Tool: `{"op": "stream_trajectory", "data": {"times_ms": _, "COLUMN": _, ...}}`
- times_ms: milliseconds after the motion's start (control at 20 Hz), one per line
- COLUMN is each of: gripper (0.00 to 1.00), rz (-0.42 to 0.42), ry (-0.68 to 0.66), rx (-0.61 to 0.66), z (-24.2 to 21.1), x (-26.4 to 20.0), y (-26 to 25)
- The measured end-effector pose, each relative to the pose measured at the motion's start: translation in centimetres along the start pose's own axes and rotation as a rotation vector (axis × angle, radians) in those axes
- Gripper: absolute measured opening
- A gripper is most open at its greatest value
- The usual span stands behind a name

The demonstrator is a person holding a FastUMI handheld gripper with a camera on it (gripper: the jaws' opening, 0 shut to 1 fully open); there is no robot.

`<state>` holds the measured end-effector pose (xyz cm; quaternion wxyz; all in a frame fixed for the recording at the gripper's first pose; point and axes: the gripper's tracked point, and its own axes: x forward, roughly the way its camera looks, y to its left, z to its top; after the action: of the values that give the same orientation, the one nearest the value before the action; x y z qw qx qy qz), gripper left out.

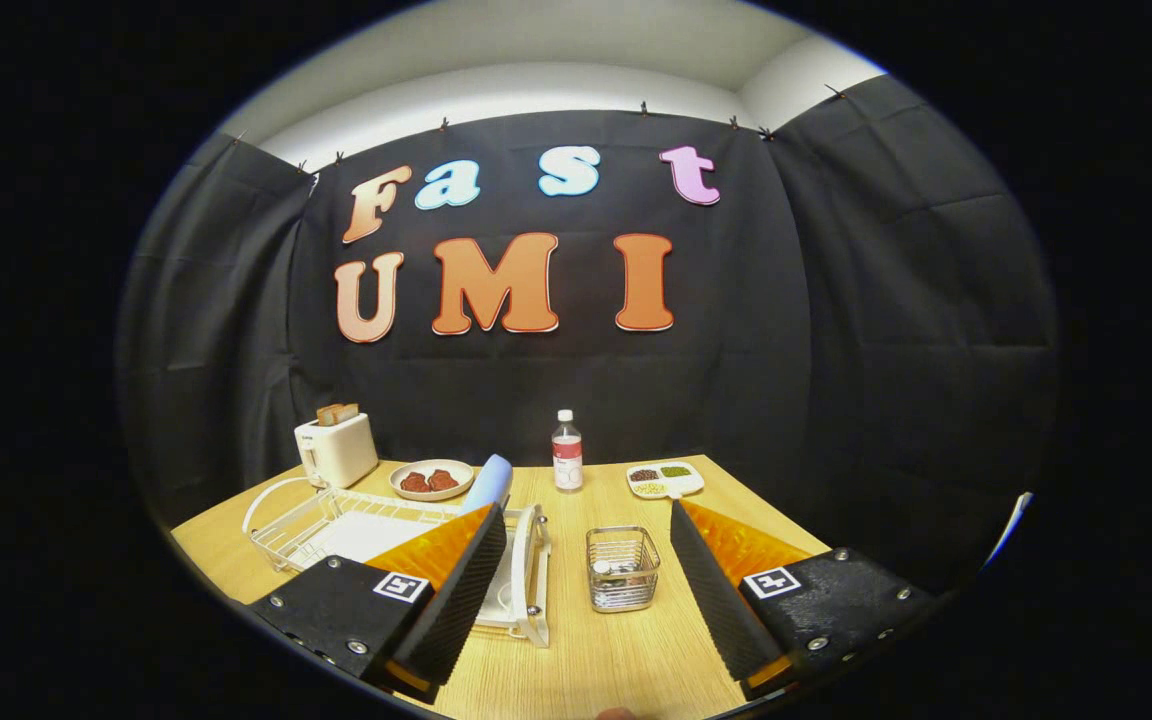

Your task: Take the plate from the dish rack, then take the spoon from the basket and place it into the plate.

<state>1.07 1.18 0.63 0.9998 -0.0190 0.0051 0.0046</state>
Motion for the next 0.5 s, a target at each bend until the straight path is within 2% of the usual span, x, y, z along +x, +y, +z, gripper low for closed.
{"op": "stream_trajectory", "data": {"times_ms": 500, "gripper": 0.99, "rz": 0.010, "ry": 0.035, "rx": -0.004, "z": 0.8, "x": 2.5, "y": 3.0}}
